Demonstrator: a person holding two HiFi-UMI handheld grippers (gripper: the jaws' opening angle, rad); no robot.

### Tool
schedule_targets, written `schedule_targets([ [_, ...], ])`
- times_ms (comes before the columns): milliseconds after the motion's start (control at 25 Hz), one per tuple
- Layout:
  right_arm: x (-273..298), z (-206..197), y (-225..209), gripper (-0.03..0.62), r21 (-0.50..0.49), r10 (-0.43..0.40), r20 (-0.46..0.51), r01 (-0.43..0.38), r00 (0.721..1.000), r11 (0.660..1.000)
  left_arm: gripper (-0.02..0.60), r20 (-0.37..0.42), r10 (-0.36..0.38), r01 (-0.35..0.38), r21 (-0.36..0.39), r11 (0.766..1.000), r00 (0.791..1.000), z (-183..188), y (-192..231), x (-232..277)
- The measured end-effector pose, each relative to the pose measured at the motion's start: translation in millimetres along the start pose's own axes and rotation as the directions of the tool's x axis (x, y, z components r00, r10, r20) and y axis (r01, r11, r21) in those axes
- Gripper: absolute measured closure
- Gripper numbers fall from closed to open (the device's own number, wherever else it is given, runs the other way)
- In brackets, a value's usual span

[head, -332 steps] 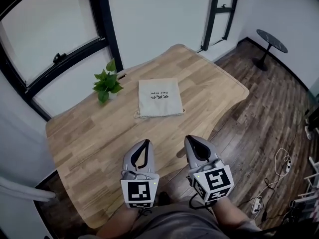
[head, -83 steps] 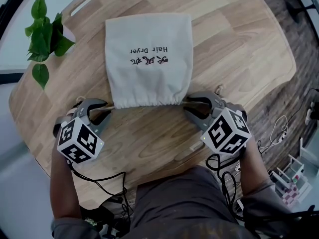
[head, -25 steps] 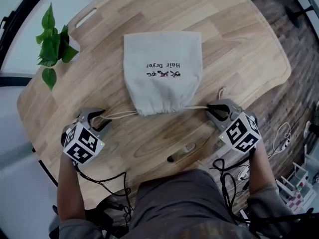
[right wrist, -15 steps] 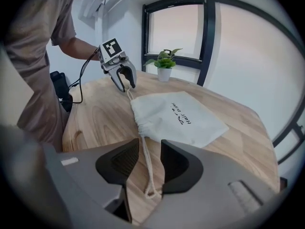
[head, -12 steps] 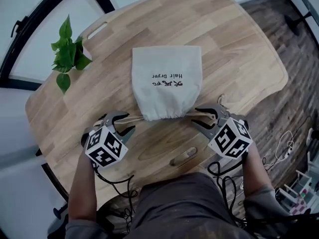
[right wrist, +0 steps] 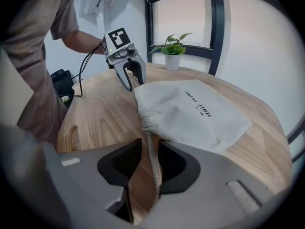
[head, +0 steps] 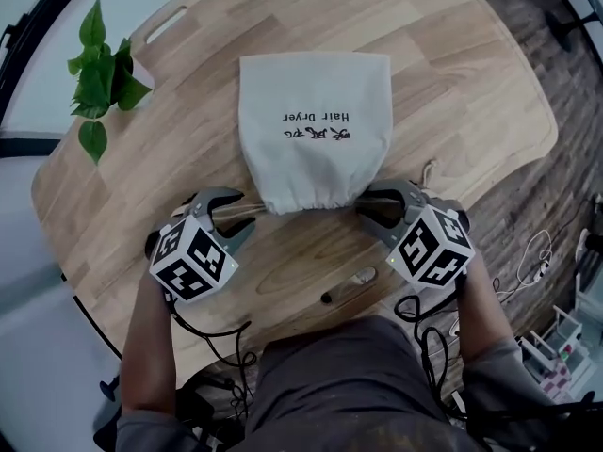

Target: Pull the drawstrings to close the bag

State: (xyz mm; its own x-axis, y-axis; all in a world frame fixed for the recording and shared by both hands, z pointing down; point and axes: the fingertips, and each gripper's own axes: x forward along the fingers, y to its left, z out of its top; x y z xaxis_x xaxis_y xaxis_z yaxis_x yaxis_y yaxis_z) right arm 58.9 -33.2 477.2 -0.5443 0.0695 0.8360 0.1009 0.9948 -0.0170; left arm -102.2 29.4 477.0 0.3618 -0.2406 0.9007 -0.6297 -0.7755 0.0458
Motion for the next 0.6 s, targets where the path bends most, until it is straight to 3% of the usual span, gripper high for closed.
schedule_targets([
  [200, 1.7, -1.3, -1.7, 0.464, 0.023, 0.02, -0.004, -0.02, 1.0, 1.0, 0.418, 0.011, -0.045, 0.045, 0.0, 0.999, 0.999, 2.3, 0.3, 4.3],
  [280, 1.5, -1.4, -3.2, 0.52, 0.006, 0.012, -0.014, -0.012, 1.0, 1.0, 0.449, 0.003, -0.036, 0.036, 0.014, 0.999, 0.999, 2.6, 3.5, 4.1],
  [360, 1.5, -1.2, -3.5, 0.549, -0.013, 0.004, -0.02, -0.004, 1.0, 1.0, 0.555, -0.011, -0.018, 0.019, 0.042, 0.999, 1.0, 3.1, 5.5, 4.0],
  [600, 1.9, -0.9, -2.5, 0.548, -0.04, -0.012, -0.039, 0.01, 0.999, 0.999, 0.555, -0.059, 0.03, -0.02, 0.165, 0.986, 0.998, 3.9, 2.2, 5.0],
])
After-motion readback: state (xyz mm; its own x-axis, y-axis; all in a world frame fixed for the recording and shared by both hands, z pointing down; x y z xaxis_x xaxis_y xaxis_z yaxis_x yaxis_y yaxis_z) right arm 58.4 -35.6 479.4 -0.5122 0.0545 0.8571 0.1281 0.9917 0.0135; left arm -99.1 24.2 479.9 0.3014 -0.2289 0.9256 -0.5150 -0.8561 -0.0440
